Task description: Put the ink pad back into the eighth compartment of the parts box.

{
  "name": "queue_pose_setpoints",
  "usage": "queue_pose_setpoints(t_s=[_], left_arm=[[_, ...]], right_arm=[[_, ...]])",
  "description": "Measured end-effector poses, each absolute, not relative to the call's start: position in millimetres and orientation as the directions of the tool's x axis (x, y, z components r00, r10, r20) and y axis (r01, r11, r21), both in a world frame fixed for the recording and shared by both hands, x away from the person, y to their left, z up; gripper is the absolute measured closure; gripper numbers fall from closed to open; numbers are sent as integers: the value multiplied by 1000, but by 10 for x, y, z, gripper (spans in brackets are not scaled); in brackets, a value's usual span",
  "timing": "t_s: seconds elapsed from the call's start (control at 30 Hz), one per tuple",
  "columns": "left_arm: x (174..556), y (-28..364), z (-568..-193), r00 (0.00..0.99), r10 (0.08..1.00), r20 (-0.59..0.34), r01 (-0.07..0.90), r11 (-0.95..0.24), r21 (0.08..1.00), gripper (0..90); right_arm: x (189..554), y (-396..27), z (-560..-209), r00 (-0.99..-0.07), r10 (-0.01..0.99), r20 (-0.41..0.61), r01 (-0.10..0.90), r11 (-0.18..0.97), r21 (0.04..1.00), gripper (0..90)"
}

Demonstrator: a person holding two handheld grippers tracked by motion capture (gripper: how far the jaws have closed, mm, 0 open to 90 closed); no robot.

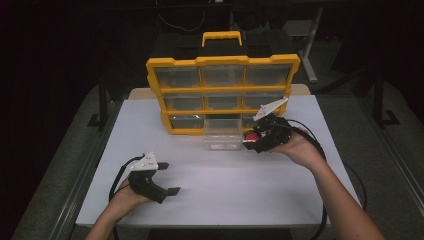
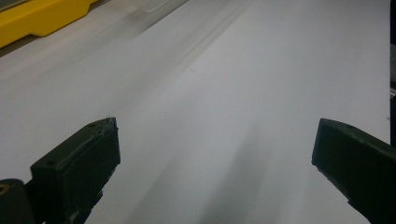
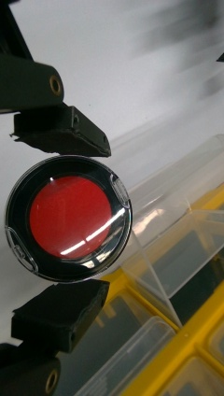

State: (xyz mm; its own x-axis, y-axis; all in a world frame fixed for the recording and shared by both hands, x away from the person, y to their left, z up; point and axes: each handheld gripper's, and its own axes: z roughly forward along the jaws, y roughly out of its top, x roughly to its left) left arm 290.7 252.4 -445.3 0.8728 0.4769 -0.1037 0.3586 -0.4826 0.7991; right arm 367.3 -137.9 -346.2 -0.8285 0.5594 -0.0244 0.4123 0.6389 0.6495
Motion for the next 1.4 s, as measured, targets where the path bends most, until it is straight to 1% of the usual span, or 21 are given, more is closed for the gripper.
queue_pose_setpoints(t_s=[0.53, 1.4], left_arm=[[2903, 2525, -4449, 873, 476, -104, 357, -482, 800, 5], [2902, 2528, -4447, 874, 474, -107, 358, -478, 802, 5]], right_arm=[[3813, -1235, -3297, -831, 556, -27, 402, 633, 662, 288], [4002, -981, -3235, -829, 559, -4, 404, 604, 687, 288]])
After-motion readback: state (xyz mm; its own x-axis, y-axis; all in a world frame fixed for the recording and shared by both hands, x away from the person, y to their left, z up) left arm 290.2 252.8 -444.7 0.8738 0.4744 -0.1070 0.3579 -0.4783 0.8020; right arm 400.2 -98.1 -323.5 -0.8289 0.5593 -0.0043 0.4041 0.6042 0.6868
